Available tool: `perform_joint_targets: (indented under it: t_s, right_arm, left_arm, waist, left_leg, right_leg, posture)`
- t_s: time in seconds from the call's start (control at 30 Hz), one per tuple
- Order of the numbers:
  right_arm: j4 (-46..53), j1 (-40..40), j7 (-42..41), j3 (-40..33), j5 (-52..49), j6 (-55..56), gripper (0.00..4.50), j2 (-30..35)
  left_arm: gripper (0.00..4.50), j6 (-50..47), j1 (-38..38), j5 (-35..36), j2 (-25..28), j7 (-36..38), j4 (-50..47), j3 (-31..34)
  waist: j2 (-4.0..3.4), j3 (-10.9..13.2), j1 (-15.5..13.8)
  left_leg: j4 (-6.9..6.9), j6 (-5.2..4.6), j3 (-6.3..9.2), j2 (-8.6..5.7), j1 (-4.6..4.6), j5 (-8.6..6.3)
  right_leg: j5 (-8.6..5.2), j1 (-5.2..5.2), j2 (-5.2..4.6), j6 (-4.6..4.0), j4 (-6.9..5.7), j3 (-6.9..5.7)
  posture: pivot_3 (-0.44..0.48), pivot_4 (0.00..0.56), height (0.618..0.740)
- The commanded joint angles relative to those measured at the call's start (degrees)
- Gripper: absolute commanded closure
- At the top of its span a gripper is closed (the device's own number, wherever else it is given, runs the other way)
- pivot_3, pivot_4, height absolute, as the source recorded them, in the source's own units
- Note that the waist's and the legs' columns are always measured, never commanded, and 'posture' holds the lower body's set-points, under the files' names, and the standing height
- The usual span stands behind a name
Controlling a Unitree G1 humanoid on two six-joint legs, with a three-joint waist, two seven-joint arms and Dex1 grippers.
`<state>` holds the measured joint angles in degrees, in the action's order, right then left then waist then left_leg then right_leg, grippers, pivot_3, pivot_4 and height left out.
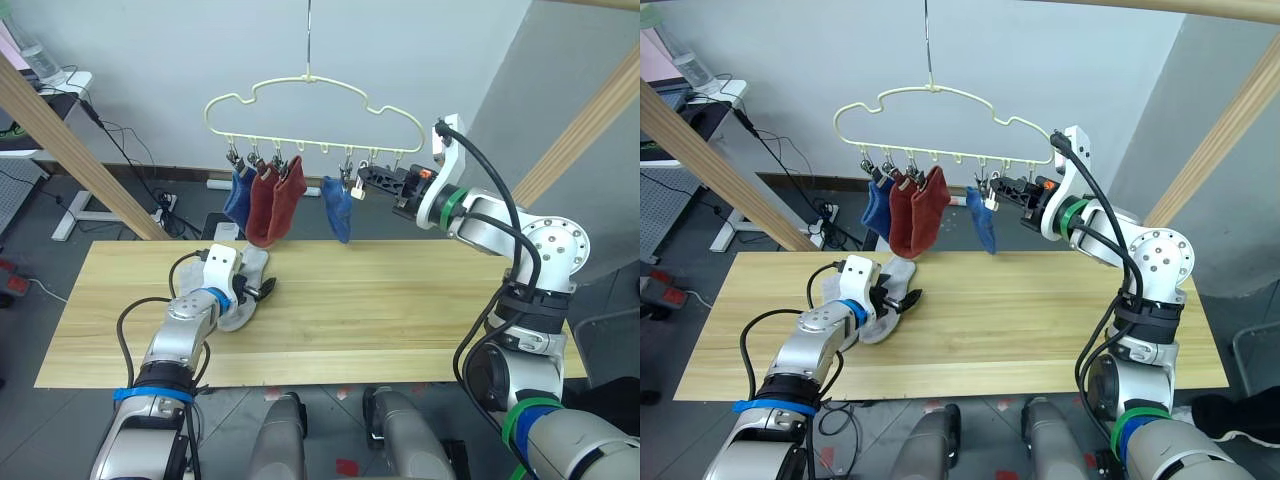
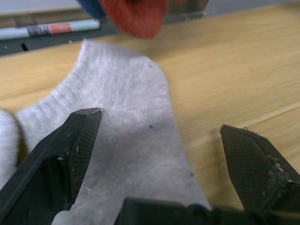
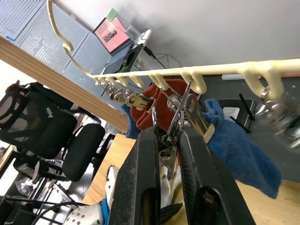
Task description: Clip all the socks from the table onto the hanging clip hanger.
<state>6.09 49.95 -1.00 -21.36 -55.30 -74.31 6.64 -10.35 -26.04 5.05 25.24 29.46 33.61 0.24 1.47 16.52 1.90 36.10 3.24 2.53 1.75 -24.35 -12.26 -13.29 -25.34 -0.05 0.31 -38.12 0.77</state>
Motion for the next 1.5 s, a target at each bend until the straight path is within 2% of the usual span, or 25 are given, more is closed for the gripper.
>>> perform_joint_targets:
  t_s: [0.03,0.2,0.3,0.8,1.13,1.27,1.33,1.5]
  right_arm:
    - [2.8,0.4,0.2,-0.4,-2.0,0.6,4.28,0.4]
    - [2.9,0.3,1.3,-0.6,-2.1,0.8,4.28,0.1]
    - [2.8,0.3,1.5,-0.7,-2.2,0.8,4.28,0.3]
    - [1.4,0.6,1.1,-0.4,-1.6,1.9,4.28,0.4]
    - [0.6,0.7,0.4,0.2,-1.2,2.5,4.28,1.0]
    - [0.2,0.7,0.5,0.0,-1.5,2.3,4.28,0.9]
    - [-0.8,1.1,1.4,-1.0,-2.5,1.7,4.28,0.3]
    - [-7.1,3.9,9.9,-8.3,-9.0,-1.2,4.28,-3.0]
  left_arm:
    - [0.00,0.3,-2.4,-0.7,-0.7,-0.7,4.9,0.5]
    - [0.00,-2.5,-3.9,0.3,-1.8,-1.5,7.8,2.2]
    - [0.55,-1.8,-3.4,-1.0,-1.1,-0.3,7.9,1.1]
    - [4.47,0.3,1.8,-3.0,0.2,3.2,0.9,-0.3]
    - [4.47,-1.7,9.4,1.8,0.5,9.2,-18.6,0.4]
    - [4.47,4.9,13.7,3.5,1.5,13.0,-29.2,0.3]
    - [4.47,13.3,15.6,4.8,1.7,15.0,-35.6,1.1]
    - [4.47,22.7,16.6,5.7,2.3,17.2,-42.1,0.8]
  waist:
    - [0.00,0.0,-0.1]
    - [0.00,0.0,0.0]
    - [0.00,0.0,0.0]
    - [0.00,0.0,0.1]
    - [0.00,0.0,0.1]
    - [0.01,0.0,0.1]
    - [0.00,0.0,0.1]
    - [-0.02,0.0,0.0]
  left_leg:
    - [0.00,0.00,0.03,-0.01,0.00,0.00]
    - [0.02,0.00,0.04,-0.01,0.04,0.00]
    - [0.02,0.00,0.03,-0.01,0.09,0.00]
    - [0.02,-0.01,-0.11,-0.02,0.37,0.01]
    - [-0.02,-0.01,-0.13,0.02,0.32,0.01]
    - [-0.02,-0.01,-0.12,0.02,0.31,0.01]
    - [-0.05,-0.01,-0.16,0.04,0.31,0.01]
    - [-0.05,-0.01,-0.16,0.05,0.31,0.01]
  right_leg:
    - [0.00,0.00,0.00,0.00,-0.04,-0.02]
    - [-0.01,0.02,0.00,0.02,-0.09,-0.01]
    - [-0.08,0.02,0.00,0.14,-0.16,-0.01]
    - [-0.17,0.03,-0.01,0.27,-0.56,0.11]
    - [-0.18,0.00,-0.01,0.27,-0.48,0.13]
    - [-0.18,0.00,0.00,0.27,-0.46,0.13]
    - [-0.18,-0.01,-0.01,0.27,-0.42,0.18]
    - [-0.18,0.00,-0.01,0.26,-0.40,0.20]
  posture:
    - [-0.016,0.282,0.740]
    - [-0.021,0.287,0.740]
    - [-0.023,0.291,0.740]
    - [-0.008,0.305,0.740]
    - [-0.006,0.309,0.740]
    - [0.000,0.309,0.740]
    - [0.002,0.308,0.740]
    - [0.007,0.302,0.740]
